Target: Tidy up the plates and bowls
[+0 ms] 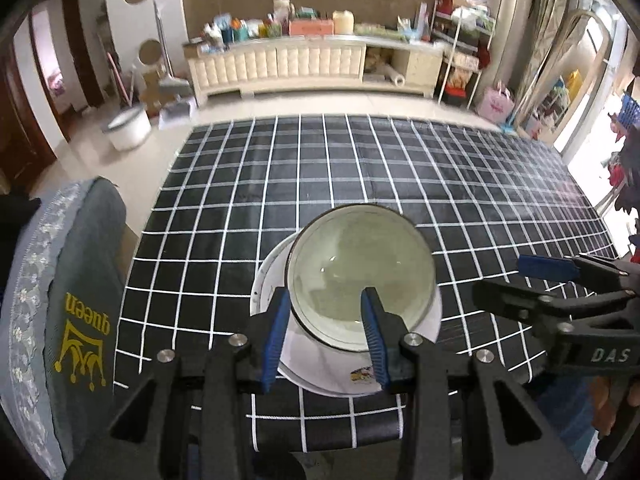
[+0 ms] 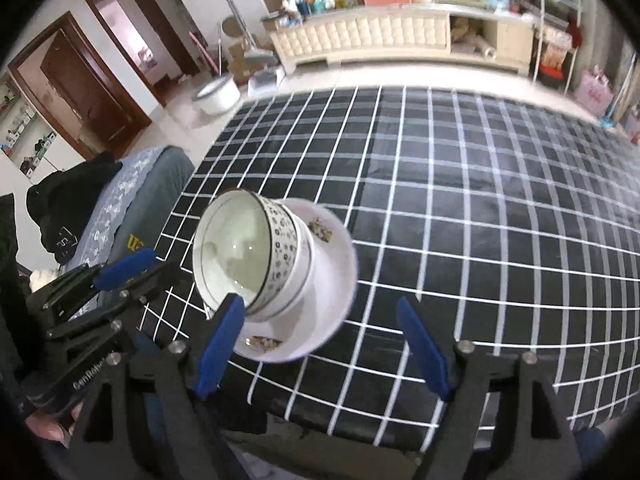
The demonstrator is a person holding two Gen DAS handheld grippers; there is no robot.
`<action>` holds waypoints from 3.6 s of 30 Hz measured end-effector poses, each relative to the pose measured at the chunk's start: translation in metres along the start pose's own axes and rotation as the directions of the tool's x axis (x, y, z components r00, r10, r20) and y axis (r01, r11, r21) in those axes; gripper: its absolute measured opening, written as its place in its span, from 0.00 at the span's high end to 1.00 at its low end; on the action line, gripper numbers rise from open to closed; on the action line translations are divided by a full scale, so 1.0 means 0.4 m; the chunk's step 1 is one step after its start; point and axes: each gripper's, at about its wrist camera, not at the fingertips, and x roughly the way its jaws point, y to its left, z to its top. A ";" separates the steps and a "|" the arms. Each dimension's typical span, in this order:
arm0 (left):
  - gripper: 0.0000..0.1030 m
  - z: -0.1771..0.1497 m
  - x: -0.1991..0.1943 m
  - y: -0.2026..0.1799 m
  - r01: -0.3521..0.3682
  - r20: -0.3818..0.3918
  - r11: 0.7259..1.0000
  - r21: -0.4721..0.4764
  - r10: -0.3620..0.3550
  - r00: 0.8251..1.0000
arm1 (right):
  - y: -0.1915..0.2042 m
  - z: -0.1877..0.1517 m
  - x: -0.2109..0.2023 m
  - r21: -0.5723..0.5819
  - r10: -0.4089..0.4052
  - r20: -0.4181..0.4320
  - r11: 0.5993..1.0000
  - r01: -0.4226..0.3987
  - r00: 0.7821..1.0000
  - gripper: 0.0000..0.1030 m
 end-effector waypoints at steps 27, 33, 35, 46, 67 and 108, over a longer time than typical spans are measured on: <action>0.05 -0.253 -0.470 -0.204 -0.081 0.507 0.996 0.039 0.051 0.861 | 0.058 -0.335 -0.459 -0.033 -0.252 0.555 0.946 0.324 0.793 0.00; 0.00 -0.280 -0.500 -0.209 -0.068 0.520 0.997 0.028 0.044 0.853 | 0.058 -0.367 -0.485 -0.026 -0.255 0.571 0.945 0.327 0.781 0.00; 0.00 -0.286 -0.502 -0.208 -0.065 0.522 0.997 0.031 0.039 0.852 | 0.054 -0.376 -0.488 -0.020 -0.254 0.573 0.946 0.324 0.779 0.00; 0.00 -0.299 -0.523 -0.223 -0.050 0.522 0.998 0.050 0.017 0.853 | 0.063 -0.396 -0.492 -0.034 -0.249 0.575 0.945 0.326 0.780 0.00; 0.00 -0.305 -0.514 -0.238 -0.053 0.492 0.997 0.051 0.021 0.870 | 0.044 -0.411 -0.492 -0.021 -0.252 0.558 0.948 0.318 0.790 0.00; 0.00 -0.325 -0.496 -0.236 -0.051 0.462 0.998 0.043 0.025 0.886 | 0.029 -0.408 -0.480 -0.025 -0.259 0.524 0.948 0.319 0.812 0.00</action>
